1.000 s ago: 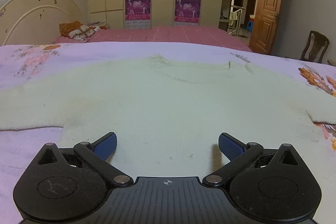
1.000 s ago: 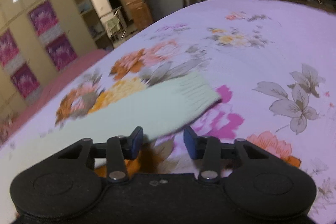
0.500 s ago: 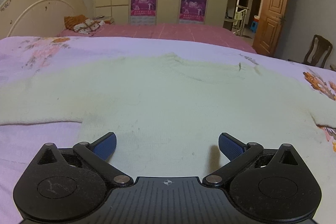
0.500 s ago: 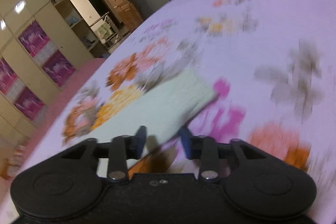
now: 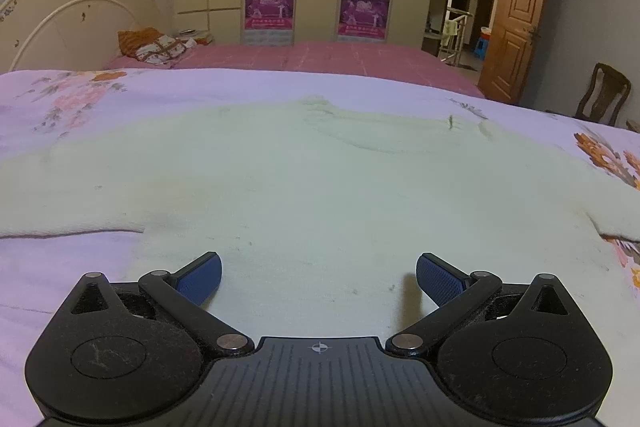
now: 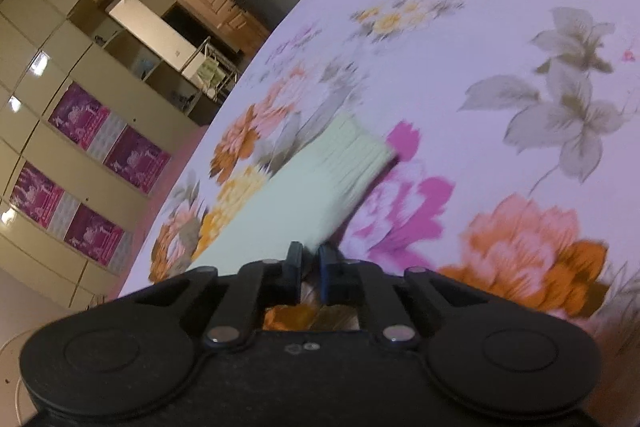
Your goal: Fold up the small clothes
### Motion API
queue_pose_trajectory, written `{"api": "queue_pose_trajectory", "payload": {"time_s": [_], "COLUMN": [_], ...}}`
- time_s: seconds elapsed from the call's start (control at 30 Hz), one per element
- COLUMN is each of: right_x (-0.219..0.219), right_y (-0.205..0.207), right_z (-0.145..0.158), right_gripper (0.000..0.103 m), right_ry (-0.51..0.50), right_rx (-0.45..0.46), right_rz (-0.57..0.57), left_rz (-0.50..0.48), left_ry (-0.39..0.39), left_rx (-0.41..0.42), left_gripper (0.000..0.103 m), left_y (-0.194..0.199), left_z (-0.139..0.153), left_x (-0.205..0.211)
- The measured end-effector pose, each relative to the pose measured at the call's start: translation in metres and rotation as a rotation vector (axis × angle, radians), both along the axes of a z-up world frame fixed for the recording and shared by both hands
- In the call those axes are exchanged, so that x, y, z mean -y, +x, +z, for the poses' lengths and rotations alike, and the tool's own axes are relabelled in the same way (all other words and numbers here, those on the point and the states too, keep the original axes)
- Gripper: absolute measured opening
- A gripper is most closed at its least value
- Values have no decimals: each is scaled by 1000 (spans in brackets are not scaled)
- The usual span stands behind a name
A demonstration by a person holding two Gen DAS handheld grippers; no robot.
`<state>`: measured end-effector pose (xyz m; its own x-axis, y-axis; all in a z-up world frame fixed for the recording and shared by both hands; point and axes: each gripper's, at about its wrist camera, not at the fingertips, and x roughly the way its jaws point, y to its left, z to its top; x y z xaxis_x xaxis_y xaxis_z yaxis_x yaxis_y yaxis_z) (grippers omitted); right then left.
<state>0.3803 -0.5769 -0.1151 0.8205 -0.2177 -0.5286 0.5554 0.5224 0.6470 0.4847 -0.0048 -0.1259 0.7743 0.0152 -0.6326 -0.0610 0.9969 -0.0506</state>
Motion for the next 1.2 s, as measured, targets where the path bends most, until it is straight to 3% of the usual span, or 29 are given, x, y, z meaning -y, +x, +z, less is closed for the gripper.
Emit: {"api": "queue_pose_trajectory", "payload": {"time_s": [0.13, 0.27, 0.4, 0.6, 0.77, 1.1, 1.2], "right_x": [5, -7, -39, -128, -219, -378, -407], "right_y": [7, 23, 32, 65, 93, 116, 120], "right_z": [1, 12, 33, 59, 63, 37, 23], "right_gripper": [10, 4, 4, 4, 4, 4, 17], "right_ry": [-14, -145, -285, -430, -469, -498, -503], "right_rx": [-9, -83, -90, -63, -30, -16, -47], "right_rz": [-29, -7, 63, 304, 545, 947, 1082], "left_rz": [9, 26, 44, 53, 89, 124, 122], "left_ry": [7, 12, 4, -7, -6, 7, 1], "left_rx": [3, -1, -2, 0, 0, -24, -24], "left_gripper": [103, 103, 103, 103, 103, 103, 103], "left_y": [-1, -3, -8, -19, -31, -44, -43], "left_z": [3, 6, 10, 15, 19, 18, 17], "left_x": [-10, -23, -37, -51, -69, -100, -100]}}
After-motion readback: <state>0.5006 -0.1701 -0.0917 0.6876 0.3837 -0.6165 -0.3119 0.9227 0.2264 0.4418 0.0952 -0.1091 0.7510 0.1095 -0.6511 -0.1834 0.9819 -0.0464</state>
